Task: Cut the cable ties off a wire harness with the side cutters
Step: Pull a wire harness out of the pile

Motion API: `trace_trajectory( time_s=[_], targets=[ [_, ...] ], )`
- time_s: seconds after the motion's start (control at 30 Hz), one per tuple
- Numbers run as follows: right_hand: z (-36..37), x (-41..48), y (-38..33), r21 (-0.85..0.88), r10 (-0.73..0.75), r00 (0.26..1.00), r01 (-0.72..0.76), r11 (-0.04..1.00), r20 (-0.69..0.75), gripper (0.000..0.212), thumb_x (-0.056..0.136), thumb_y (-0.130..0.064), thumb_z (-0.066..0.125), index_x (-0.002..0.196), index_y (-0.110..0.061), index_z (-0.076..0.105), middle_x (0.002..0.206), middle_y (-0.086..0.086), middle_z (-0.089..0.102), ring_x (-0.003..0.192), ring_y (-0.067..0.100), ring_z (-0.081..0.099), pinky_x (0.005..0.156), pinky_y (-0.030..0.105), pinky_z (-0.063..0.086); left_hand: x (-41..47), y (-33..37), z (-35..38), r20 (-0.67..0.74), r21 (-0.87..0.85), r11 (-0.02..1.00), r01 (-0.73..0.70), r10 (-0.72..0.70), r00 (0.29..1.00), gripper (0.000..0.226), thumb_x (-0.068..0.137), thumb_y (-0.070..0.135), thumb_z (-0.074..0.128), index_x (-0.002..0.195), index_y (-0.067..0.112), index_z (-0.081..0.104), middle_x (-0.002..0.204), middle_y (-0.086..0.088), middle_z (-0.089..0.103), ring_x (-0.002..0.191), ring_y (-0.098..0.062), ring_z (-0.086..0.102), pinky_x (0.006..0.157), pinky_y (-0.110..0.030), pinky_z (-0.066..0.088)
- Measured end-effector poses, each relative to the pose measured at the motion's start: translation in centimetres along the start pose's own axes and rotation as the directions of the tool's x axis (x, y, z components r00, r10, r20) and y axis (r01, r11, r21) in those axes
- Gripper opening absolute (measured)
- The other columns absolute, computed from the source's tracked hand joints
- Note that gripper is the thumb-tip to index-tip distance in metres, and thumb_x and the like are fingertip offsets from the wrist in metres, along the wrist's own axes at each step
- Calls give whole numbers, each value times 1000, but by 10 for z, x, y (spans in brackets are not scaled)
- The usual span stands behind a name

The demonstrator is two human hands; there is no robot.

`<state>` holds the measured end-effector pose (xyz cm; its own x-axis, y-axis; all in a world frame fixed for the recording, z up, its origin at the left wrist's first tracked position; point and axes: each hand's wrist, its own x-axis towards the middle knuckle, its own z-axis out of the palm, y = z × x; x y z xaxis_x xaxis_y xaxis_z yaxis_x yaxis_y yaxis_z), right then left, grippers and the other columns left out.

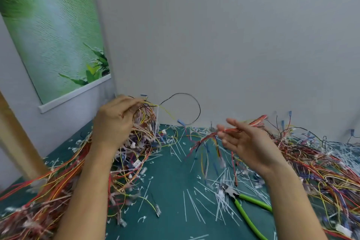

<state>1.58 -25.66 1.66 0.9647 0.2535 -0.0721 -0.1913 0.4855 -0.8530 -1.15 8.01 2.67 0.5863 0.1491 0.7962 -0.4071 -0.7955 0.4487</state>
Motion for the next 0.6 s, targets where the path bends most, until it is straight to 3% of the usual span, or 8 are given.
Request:
trace_trajectory(
  time_s=[0.07, 0.1, 0.23, 0.3, 0.37, 0.47, 0.53, 0.6],
  targets=[
    [1, 1, 2, -39, -24, 999, 22, 999, -35, 24, 101, -18, 56, 122, -6, 61, 109, 20, 77, 87, 24, 78, 72, 30, 64, -1, -9, 7, 199, 166, 955, 245, -276, 940, 14, 96, 32, 67, 107, 36, 75, 108, 25, 71, 69, 9, 55, 77, -24, 45],
    [-1, 1, 0, 10, -67, 995, 68, 998, -80, 21, 103, -16, 53, 121, -6, 61, 108, 19, 78, 87, 23, 78, 73, 29, 64, -2, -13, 9, 299, 274, 921, 278, -356, 885, 13, 96, 33, 66, 105, 36, 75, 112, 18, 73, 70, 11, 49, 79, -28, 42],
    [-24, 0, -16, 164, -200, 959, 234, 958, -199, 17, 105, -15, 50, 114, -5, 61, 117, 21, 74, 90, 21, 78, 72, 26, 62, -3, -13, 6, 495, 130, 939, 319, -340, 799, 14, 93, 32, 71, 90, 46, 74, 88, 9, 77, 70, -8, 67, 68, -32, 55],
    [-33, -1, -16, 30, -147, 973, 154, 988, -178, 23, 107, -22, 49, 116, -3, 59, 117, 24, 74, 92, 24, 78, 68, 26, 62, -1, -10, 3, 504, 46, 930, 364, -336, 795, 12, 91, 32, 73, 88, 44, 75, 78, 11, 76, 65, -13, 69, 65, -38, 60],
    [-37, -4, -15, -207, -37, 984, 0, 978, -174, 37, 107, -33, 50, 117, 1, 58, 106, 25, 76, 81, 28, 79, 58, 28, 61, -2, -8, 2, 493, 21, 931, 365, -327, 806, 10, 89, 34, 75, 90, 44, 76, 77, 15, 75, 66, -4, 69, 69, -35, 58],
    [-35, -11, -16, -651, 54, 957, -234, 722, -284, 61, 106, -52, 46, 109, 7, 59, 84, 26, 76, 61, 32, 75, 45, 27, 55, -3, -5, -1, 515, -65, 924, 376, -292, 806, 15, 88, 30, 77, 90, 46, 76, 75, 8, 76, 64, -9, 70, 66, -35, 58],
    [-32, -20, -24, -807, 22, 930, -331, 490, -368, 71, 105, -57, 40, 97, 10, 64, 71, 22, 75, 53, 32, 73, 42, 25, 51, -3, -4, -4, 530, -103, 909, 403, -293, 796, 15, 86, 28, 78, 89, 43, 76, 76, 3, 77, 72, -24, 73, 71, -41, 61],
    [-23, -34, -35, -878, -99, 913, -344, 333, -395, 77, 104, -60, 40, 76, 4, 72, 60, 15, 73, 46, 26, 70, 45, 24, 46, -3, -3, -6, 537, -113, 904, 412, -293, 791, 14, 84, 28, 80, 88, 40, 77, 77, 3, 77, 75, -22, 74, 72, -40, 62]
  ],
)
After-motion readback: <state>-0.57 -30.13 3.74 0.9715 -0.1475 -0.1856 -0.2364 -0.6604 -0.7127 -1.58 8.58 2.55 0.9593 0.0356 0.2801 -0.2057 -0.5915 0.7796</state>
